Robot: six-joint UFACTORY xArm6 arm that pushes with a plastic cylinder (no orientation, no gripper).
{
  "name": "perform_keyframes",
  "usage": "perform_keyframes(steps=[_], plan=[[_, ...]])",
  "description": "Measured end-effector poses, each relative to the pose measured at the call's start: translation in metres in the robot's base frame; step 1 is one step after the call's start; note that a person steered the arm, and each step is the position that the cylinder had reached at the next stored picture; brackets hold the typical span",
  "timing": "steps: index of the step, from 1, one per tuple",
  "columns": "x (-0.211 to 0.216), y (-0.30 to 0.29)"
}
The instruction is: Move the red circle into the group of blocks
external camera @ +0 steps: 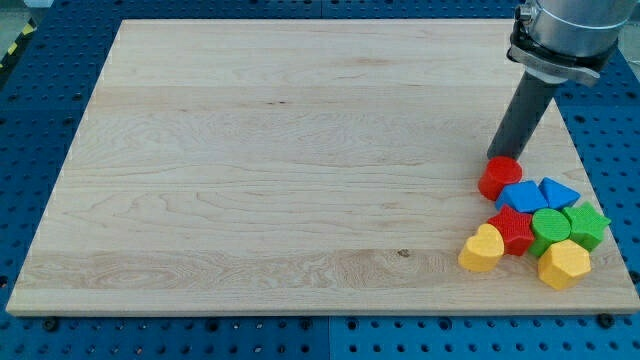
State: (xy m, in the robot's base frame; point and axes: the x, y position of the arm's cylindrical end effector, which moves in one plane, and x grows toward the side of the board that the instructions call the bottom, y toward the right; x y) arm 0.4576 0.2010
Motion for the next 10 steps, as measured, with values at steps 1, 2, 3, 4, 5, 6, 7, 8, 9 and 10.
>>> perform_keyframes(steps=[1,2,3,4,5,6,7,8,9,10], plan=[[-0.040,-0.033],[-0.092,-0.074],[-0.102,-0.100],[-0.102,-0.100],[-0.103,-0.100],[-0.103,-0.100],[-0.103,-0.102],[-0.103,-0.102],[-0.103,-0.102],[-0.103,-0.102]])
